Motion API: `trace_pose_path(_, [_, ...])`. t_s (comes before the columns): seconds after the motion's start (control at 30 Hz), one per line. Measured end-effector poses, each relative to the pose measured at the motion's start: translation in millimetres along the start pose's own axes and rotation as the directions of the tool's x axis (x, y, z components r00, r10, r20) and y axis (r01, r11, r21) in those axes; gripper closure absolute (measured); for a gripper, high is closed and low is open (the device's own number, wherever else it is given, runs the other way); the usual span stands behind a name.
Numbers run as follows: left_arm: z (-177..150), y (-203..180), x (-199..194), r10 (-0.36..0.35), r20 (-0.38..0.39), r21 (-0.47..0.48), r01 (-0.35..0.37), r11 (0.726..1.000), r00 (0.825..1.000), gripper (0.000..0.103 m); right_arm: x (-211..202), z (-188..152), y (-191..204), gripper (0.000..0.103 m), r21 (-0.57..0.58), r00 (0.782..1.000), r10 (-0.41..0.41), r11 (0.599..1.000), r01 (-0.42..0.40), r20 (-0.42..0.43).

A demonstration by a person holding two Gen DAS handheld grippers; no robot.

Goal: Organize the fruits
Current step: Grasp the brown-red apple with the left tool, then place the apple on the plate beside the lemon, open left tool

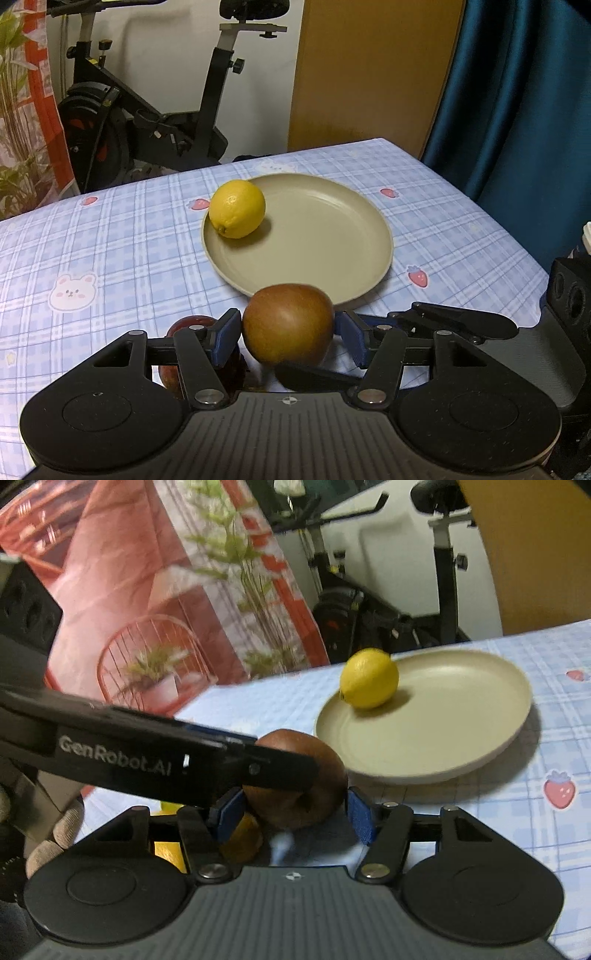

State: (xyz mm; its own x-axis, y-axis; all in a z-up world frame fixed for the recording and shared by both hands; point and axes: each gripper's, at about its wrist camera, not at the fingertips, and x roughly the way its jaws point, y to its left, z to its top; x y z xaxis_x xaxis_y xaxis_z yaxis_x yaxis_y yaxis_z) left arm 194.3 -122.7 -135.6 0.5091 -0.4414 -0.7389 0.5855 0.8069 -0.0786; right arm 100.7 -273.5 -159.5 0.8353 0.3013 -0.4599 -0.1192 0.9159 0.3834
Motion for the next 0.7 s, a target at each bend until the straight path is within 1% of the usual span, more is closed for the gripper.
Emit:
trace_pose_path(0.1, [2.8, -1.5, -0.4, 0.0, 0.008, 0.001, 0.0, 1.0, 1.0, 0.042, -7.0, 1.1, 0.5, 0.041, 0.007, 0.999, 0.003, 1.0, -0.003, 0.05])
trace_pose_path(0.23, [7.5, -5.0, -1.0, -0.002, 0.022, 0.008, 0.001, 1.0, 1.0, 0.042, -10.9, 2.6, 5.4, 0.041, -0.009, 0.997, -0.02, 1.0, 0.02, 0.076])
trace_pose_path(0.4, [13.1, -5.4, 4.9, 0.0, 0.029, 0.008, 0.0, 1.0, 1.0, 0.042, -18.5, 9.3, 4.2, 0.041, -0.007, 0.99, -0.039, 0.999, 0.04, 0.134])
trace_pose_path(0.57, [19.7, -2.2, 18.7, 0.005, 0.018, -0.01, -0.005, 1.0, 1.0, 0.042, -7.7, 15.7, 4.1, 0.041, -0.023, 0.991, -0.074, 0.997, 0.077, 0.108])
trace_pose_path(0.7, [27.5, 2.8, 27.8, 0.021, 0.009, -0.029, -0.021, 0.999, 1.0, 0.042, 0.2, 21.3, -0.8, 0.041, -0.015, 0.991, -0.087, 0.996, 0.089, 0.104])
